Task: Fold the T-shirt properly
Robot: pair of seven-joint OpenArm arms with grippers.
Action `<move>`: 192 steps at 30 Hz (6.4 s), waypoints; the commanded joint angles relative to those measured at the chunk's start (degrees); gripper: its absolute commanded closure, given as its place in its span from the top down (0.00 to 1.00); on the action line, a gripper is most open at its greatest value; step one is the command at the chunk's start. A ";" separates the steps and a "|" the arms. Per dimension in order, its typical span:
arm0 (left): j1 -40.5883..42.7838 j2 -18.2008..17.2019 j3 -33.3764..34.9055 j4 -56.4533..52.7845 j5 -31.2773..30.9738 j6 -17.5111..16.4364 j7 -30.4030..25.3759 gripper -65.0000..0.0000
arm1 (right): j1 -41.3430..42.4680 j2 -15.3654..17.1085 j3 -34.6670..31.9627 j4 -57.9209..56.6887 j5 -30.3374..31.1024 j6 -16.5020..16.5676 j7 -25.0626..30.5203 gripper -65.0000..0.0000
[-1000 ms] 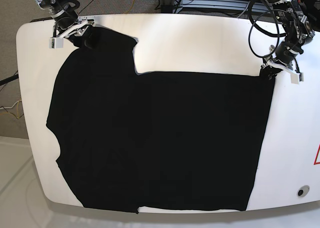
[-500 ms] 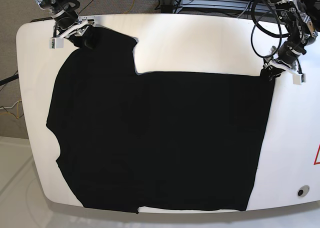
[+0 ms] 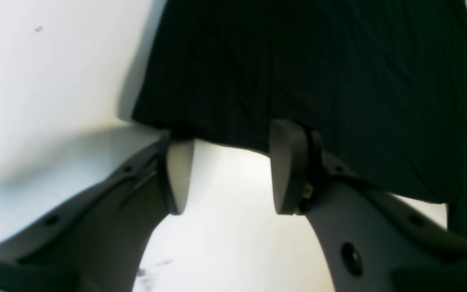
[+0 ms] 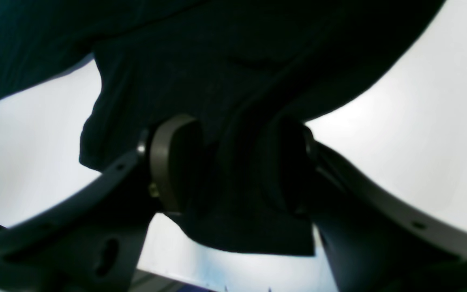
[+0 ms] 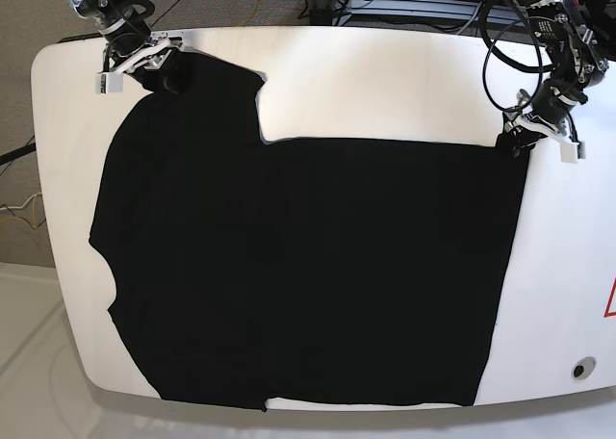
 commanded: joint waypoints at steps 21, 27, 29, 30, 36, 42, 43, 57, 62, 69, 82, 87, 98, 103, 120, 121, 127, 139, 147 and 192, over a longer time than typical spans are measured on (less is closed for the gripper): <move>-1.17 -0.68 -0.98 -1.02 0.88 -0.28 -0.03 0.00 | 0.16 0.69 -0.20 0.55 -0.09 0.33 -0.89 0.33; -1.47 -0.94 -2.26 -1.15 0.86 -0.33 1.89 0.43 | -0.20 0.72 -0.45 0.37 -0.38 0.46 -1.68 0.44; -1.48 -0.94 -2.20 -1.27 0.81 -0.38 1.82 0.48 | -0.36 0.73 -0.41 0.47 -0.38 0.54 -2.09 0.44; -1.45 -0.96 -2.17 -1.24 0.80 -0.46 1.87 0.48 | -0.39 0.70 -0.39 0.56 -0.34 0.57 -2.24 0.44; -0.85 -0.79 -1.77 -1.34 0.87 -0.67 2.58 0.39 | -0.53 0.55 -0.12 0.40 -0.34 1.06 -2.91 0.09; -0.49 -0.81 -1.85 -1.22 1.06 -0.60 2.08 0.39 | -0.59 0.72 -0.24 0.28 -0.46 1.14 -2.46 0.00; -0.44 -0.80 -1.80 -1.23 1.19 -0.57 1.93 0.40 | -0.61 0.76 -0.29 0.23 -0.54 1.16 -2.34 0.00; -1.42 -0.87 -1.52 -1.89 2.30 -0.83 0.58 0.53 | -0.20 0.86 -0.32 0.21 -0.97 0.87 -1.21 0.00; -1.56 -0.80 -1.31 -1.89 2.38 -0.66 1.18 0.55 | -0.11 0.85 -0.28 0.24 -0.97 0.63 -1.54 0.00; -1.56 -0.77 -1.01 -2.03 2.41 -0.69 2.26 0.40 | 0.06 0.85 -0.46 0.26 -0.57 0.69 -1.71 0.00; -1.62 -0.46 -0.91 -1.67 3.22 -0.23 1.28 0.00 | 0.06 0.71 -0.11 0.46 -0.48 1.36 -2.01 0.00; -1.57 -0.39 -0.89 -1.16 5.34 -0.46 0.64 0.00 | 0.02 0.67 -0.04 0.37 -0.58 1.77 -1.83 0.00; -1.64 -0.29 0.83 -1.64 10.09 -0.42 -0.24 0.00 | -0.21 0.63 0.03 0.66 -0.31 1.71 -1.32 0.00; -1.68 -0.27 0.68 -1.53 9.38 -0.66 -0.34 0.00 | 0.05 0.69 0.01 0.71 -0.51 1.82 -1.23 0.00; -2.60 -1.12 0.00 -1.73 3.88 -3.32 -0.31 0.54 | 0.49 0.59 -0.17 0.17 -0.51 2.20 -0.23 0.00; -2.68 -1.13 0.00 -1.74 3.94 -3.33 -0.34 0.54 | 0.51 0.60 -0.16 0.12 -0.54 2.24 -0.21 0.00; -2.96 -1.26 -0.19 -1.80 4.62 -3.55 -0.56 0.53 | 0.56 0.52 -0.08 0.27 -0.38 2.46 -0.12 0.00; -3.15 -2.23 2.44 0.36 5.97 -2.18 -1.32 0.58 | 0.88 0.54 -0.01 0.26 -0.67 2.48 -0.09 0.00; -3.42 -1.55 1.36 1.61 5.89 -1.32 -1.00 0.58 | 0.70 0.55 0.15 0.28 -0.90 2.21 -0.44 0.00; -4.07 -7.03 0.05 -0.83 0.72 -2.02 -3.63 0.56 | 1.76 0.21 1.58 2.61 -1.44 2.48 -1.31 0.00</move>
